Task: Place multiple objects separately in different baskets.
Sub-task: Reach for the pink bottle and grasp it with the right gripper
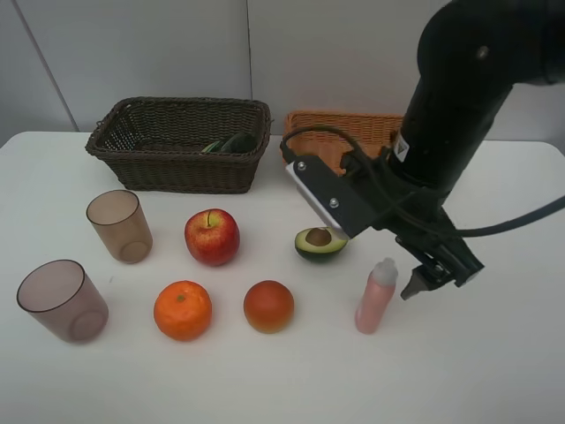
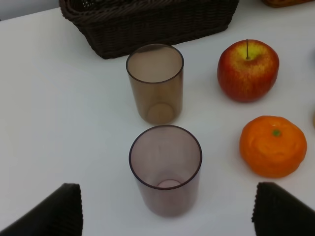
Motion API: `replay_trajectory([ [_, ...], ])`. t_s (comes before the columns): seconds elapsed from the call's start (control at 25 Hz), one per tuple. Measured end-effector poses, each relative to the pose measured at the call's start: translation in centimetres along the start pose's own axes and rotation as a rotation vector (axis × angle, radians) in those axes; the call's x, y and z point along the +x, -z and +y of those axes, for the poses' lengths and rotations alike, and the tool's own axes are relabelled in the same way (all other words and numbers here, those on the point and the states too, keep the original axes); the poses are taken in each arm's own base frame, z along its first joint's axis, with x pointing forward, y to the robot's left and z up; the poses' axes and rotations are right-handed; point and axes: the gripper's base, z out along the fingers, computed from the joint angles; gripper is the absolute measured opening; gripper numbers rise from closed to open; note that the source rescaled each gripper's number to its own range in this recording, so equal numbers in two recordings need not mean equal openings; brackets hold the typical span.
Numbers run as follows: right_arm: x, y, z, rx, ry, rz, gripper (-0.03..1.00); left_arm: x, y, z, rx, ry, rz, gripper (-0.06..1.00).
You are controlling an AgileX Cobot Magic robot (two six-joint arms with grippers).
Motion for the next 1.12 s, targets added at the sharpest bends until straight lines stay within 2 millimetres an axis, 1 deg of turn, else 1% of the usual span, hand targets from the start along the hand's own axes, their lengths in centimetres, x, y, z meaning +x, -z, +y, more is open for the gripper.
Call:
replay_trajectory([
  [0.12,0.0,-0.6,0.2,0.017,0.062,-0.003,1.0,0.0,0.0,0.0,0.0,0.0,0.0,0.94],
  [0.28,0.1,-1.7,0.9,0.014,0.152,0.009,1.0,0.0,0.0,0.0,0.0,0.0,0.0,0.94],
  [0.44,0.2,-2.6,1.1,0.049,0.196,0.026,1.0,0.0,0.0,0.0,0.0,0.0,0.0,0.94],
  [0.6,0.1,-3.8,0.6,0.055,0.203,0.025,1.0,0.0,0.0,0.0,0.0,0.0,0.0,0.94],
  [0.84,0.0,-5.7,0.3,0.004,0.223,0.038,1.0,0.0,0.0,0.0,0.0,0.0,0.0,0.94],
  [1.12,0.0,-6.9,0.3,-0.032,0.232,0.041,1.0,0.0,0.0,0.0,0.0,0.0,0.0,0.94],
])
